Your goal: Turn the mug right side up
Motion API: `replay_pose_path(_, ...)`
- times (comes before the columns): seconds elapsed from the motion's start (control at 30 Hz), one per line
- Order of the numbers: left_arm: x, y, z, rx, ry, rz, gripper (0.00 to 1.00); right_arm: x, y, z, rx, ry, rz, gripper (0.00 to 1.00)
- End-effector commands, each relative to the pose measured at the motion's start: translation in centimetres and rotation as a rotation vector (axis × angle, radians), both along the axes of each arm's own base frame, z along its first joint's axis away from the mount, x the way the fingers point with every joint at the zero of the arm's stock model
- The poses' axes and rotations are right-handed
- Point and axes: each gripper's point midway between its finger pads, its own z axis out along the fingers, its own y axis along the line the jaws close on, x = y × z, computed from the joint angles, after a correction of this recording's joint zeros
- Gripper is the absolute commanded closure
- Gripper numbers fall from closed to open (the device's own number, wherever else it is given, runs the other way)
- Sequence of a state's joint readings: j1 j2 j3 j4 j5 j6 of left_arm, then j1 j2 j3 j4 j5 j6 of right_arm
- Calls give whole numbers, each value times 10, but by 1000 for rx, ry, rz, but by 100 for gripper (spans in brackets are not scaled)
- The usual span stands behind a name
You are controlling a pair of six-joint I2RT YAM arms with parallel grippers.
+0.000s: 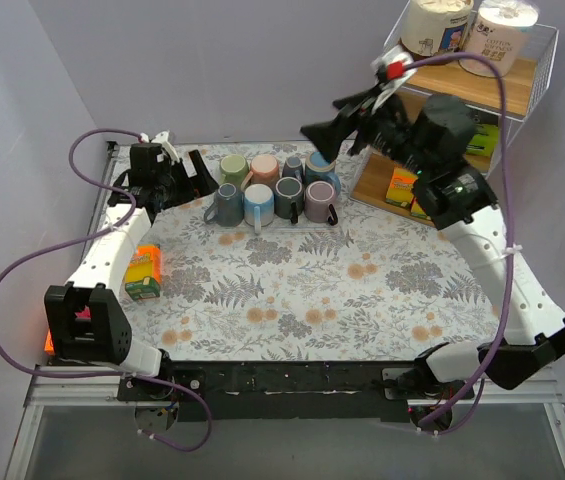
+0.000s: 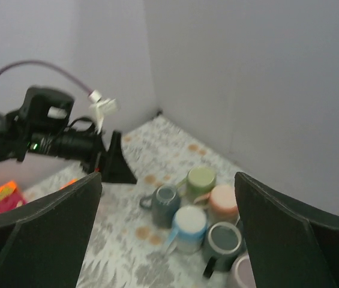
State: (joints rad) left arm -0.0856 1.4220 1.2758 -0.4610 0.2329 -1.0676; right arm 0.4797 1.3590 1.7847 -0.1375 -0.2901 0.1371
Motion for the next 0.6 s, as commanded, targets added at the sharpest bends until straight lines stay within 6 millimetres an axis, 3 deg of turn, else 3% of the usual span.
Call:
replay_pose_path(0.0,3,1,-20,77,-12,-77,2,-22,29,-57,-94,85,78,2)
replay_pose_path(0.03,2,2,-21,94,-27,-88,2,-24,35,-78,-114,130,94,3)
replay_pose_path(0.1,2,8,-35,144,-76,-88,2,-27,39,-98,-121,188,111,4)
replay_pose_path(0.2,5,14,-38,193,-183,-85,2,-31,47,-131,-173,273,157,6)
replay_pose_path(0.23,-2,-2,-37,185,-203,-217,2,-31,47,-141,-185,297,158,7)
replay_pose_path(0.3,7,-4,-48,191,-192,-219,2,-30,47,-151,-198,322,152,7)
replay_pose_path(0.33,14,5,-54,214,-173,-168,2,-30,47,-154,-200,329,148,7)
replay_pose_path(0.37,17,6,-79,223,-98,-178,2,-30,47,-159,-206,335,147,7)
replay_pose_path(0.4,18,4,-91,232,-61,-204,2,-29,47,-161,-207,337,146,7)
replay_pose_path(0.43,26,4,-89,242,-53,-220,2,-28,47,-162,-213,336,144,8)
replay_pose_path(0.5,24,1,-127,234,74,-264,2,-26,47,-166,-225,343,136,8)
replay_pose_path(0.57,27,-5,-138,240,91,-326,2,-22,47,-172,-238,357,126,8)
